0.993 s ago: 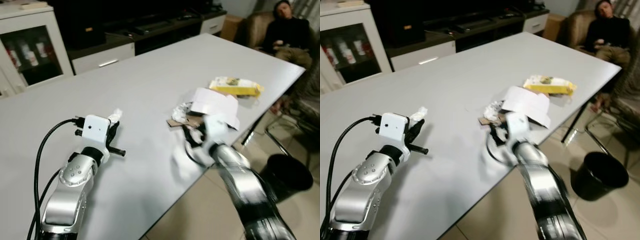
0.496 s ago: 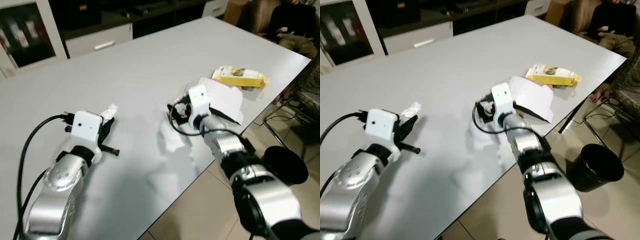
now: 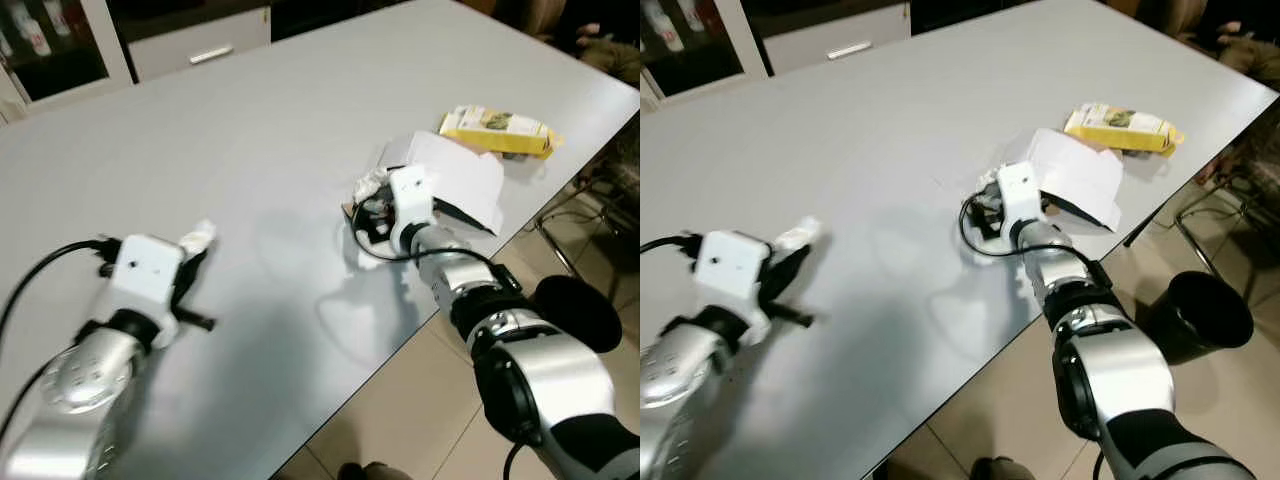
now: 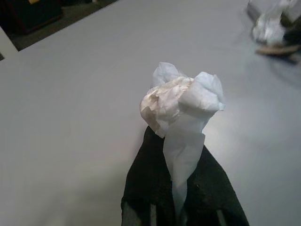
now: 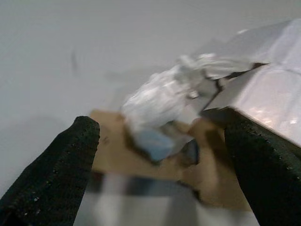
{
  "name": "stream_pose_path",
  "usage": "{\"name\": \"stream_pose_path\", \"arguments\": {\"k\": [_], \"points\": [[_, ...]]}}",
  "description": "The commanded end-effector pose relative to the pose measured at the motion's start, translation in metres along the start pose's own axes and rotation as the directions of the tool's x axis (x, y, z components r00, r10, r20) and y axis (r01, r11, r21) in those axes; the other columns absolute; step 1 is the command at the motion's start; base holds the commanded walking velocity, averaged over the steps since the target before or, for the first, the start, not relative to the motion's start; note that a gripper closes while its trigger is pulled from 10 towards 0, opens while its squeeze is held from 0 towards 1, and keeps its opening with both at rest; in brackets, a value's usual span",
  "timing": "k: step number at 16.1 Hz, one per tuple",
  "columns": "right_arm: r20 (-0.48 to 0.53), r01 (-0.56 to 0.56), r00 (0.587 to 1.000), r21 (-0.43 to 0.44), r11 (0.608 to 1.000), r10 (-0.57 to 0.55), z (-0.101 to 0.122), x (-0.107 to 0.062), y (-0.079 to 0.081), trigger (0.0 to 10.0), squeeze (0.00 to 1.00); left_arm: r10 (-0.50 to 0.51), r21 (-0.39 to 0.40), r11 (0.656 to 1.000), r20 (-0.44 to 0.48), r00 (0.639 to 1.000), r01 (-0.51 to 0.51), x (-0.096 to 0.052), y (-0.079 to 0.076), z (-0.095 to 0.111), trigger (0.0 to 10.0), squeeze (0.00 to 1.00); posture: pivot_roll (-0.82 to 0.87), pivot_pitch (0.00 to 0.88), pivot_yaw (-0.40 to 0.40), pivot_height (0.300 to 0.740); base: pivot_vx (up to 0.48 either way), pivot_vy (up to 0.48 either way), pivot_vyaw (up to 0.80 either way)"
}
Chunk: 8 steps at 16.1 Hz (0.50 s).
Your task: Picking trash to rubbish bin
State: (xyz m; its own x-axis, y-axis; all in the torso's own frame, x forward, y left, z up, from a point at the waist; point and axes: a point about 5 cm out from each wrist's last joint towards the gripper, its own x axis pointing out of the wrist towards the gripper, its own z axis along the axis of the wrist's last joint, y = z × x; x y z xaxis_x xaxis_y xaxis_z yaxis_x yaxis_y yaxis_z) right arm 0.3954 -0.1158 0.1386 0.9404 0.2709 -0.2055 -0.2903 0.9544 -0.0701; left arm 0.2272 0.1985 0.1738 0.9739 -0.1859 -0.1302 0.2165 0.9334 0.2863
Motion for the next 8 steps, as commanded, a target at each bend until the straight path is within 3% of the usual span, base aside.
{"name": "stream_pose_path", "arguments": {"k": [1, 5, 8], "points": [[0.011, 0.033, 0.999, 0.057, 0.998, -0.033, 0.002, -0.001, -0.009, 10.0, 0.00, -0.006, 0.009, 1.000, 0.009, 1.000, 0.005, -0.005, 0.002, 0.005, 10.0, 0.00, 0.27, 0.204, -0.082, 0.740, 0.000, 0.000, 0.00], [-0.016, 0.048, 0.999, 0.101, 0.994, -0.047, -0.004, -0.002, -0.009, 10.0, 0.00, 0.001, 0.044, 0.999, -0.010, 1.000, -0.001, -0.016, 0.010, 0.010, 10.0, 0.00, 0.32, 0.216, -0.061, 0.740, 0.000, 0.000, 0.00], [-0.172, -0.034, 0.984, 0.020, 0.999, 0.037, -0.028, -0.005, 0.000, 10.0, 0.00, 0.004, 0.046, 0.999, -0.035, 0.999, -0.002, -0.020, 0.014, 0.008, 10.0, 0.00, 0.32, 0.209, -0.059, 0.740, 0.000, 0.000, 0.00]]}}
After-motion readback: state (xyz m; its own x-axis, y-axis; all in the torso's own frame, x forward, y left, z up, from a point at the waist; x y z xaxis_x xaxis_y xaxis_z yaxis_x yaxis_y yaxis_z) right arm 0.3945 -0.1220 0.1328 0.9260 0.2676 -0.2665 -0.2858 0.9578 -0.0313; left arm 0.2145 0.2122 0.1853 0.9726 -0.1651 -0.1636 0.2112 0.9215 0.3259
